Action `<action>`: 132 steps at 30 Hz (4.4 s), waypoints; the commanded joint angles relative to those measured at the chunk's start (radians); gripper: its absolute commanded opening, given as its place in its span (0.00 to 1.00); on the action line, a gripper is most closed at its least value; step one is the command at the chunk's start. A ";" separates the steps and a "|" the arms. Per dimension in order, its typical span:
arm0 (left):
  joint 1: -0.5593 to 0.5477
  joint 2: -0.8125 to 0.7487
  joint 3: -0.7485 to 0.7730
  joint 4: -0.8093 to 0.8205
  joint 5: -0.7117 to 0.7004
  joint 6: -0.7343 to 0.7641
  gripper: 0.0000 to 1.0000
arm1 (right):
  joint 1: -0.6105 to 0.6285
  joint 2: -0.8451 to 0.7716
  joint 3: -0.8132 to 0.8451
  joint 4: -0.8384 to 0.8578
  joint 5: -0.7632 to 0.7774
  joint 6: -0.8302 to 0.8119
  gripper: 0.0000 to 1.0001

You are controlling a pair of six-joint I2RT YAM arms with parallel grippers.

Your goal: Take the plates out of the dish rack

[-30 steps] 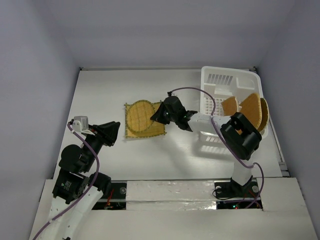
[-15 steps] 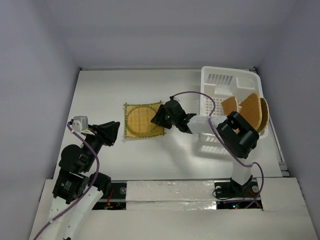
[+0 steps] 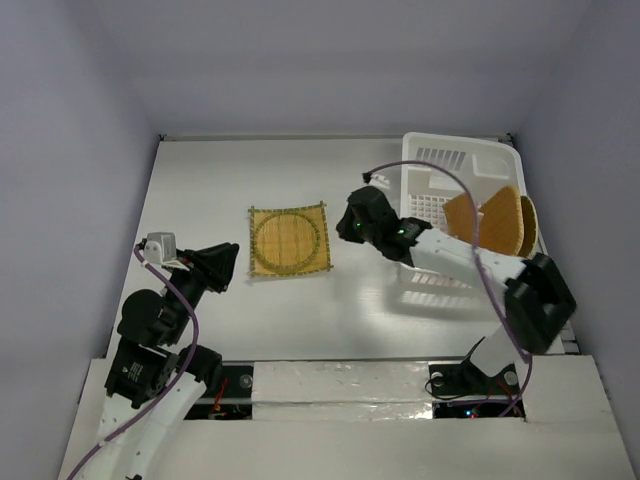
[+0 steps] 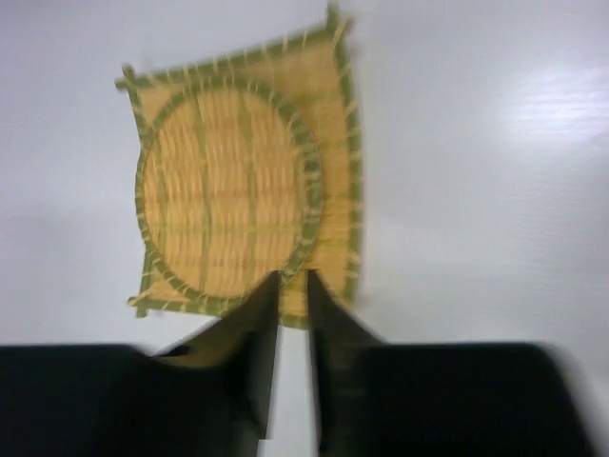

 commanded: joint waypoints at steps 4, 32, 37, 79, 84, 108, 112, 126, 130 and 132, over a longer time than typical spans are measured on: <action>0.003 -0.017 0.011 0.037 0.005 -0.001 0.08 | -0.036 -0.395 0.040 -0.392 0.460 -0.155 0.00; 0.003 -0.032 0.011 0.043 0.021 0.002 0.29 | -0.444 -0.307 0.124 -0.713 0.591 -0.476 0.34; 0.003 -0.038 0.011 0.045 0.019 0.000 0.30 | -0.444 -0.311 0.141 -0.723 0.597 -0.502 0.21; 0.041 0.003 0.007 0.045 0.015 -0.003 0.32 | -0.082 -0.386 0.038 0.225 -0.181 -0.056 0.00; 0.051 0.009 0.007 0.046 0.018 -0.003 0.32 | -0.047 -0.195 0.005 0.458 -0.292 0.110 0.00; 0.060 0.012 0.004 0.051 0.030 -0.001 0.33 | -0.027 0.156 -0.106 0.626 -0.320 0.354 0.00; 0.060 0.014 0.004 0.049 0.030 -0.001 0.33 | -0.027 0.175 -0.135 0.641 -0.320 0.371 0.02; 0.060 0.005 0.004 0.051 0.033 -0.003 0.33 | -0.027 0.203 -0.150 0.588 -0.313 0.340 0.49; 0.060 0.002 0.006 0.051 0.033 -0.003 0.33 | -0.027 0.173 -0.153 0.534 -0.282 0.297 0.70; 0.060 -0.001 0.004 0.051 0.033 -0.004 0.33 | -0.027 0.146 -0.156 0.488 -0.258 0.253 0.82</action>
